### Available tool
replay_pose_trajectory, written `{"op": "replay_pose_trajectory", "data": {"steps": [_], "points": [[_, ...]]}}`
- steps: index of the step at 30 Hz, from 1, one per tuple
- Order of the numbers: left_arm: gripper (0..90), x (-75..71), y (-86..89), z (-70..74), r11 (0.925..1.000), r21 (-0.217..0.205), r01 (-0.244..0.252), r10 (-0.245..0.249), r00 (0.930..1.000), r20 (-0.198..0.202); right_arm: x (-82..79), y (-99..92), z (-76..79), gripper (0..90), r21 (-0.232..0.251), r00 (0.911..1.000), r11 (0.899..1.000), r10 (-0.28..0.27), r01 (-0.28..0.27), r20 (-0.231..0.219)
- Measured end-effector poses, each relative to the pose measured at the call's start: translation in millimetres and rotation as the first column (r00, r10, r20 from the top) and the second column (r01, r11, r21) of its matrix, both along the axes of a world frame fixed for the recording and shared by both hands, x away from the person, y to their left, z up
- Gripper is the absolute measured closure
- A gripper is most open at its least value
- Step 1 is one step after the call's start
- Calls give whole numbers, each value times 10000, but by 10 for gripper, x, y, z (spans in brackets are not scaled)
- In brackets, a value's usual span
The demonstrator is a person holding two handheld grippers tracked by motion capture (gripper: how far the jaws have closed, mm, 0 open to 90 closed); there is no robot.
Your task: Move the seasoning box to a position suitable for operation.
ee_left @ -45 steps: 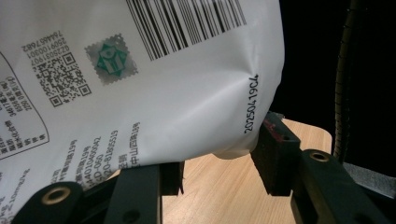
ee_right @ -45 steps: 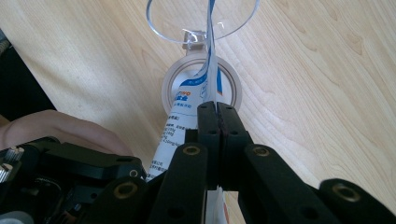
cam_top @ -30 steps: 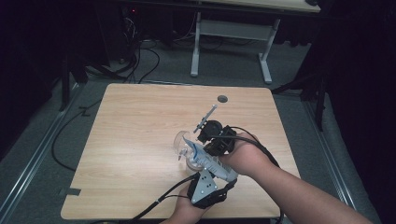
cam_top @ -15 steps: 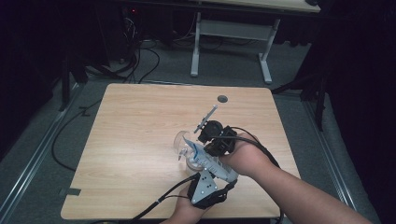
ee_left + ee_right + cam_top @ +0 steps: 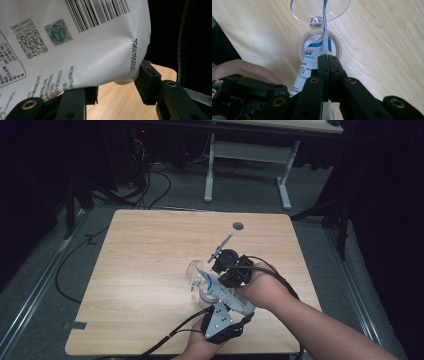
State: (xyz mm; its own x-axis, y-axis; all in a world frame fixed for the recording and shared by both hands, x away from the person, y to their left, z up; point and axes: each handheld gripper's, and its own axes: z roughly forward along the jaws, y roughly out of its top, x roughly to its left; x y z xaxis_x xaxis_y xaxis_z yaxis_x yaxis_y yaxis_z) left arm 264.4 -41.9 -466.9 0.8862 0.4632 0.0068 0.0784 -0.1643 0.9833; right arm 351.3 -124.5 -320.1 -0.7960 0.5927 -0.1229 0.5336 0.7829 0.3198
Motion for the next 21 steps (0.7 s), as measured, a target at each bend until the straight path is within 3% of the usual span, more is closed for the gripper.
{"op": "replay_pose_trajectory", "data": {"steps": [21], "points": [[576,-59,14,-85,9994,314,117,-124,9997,193,-46,-68,-35,900,174,10000,9998,-2,3,-33]]}}
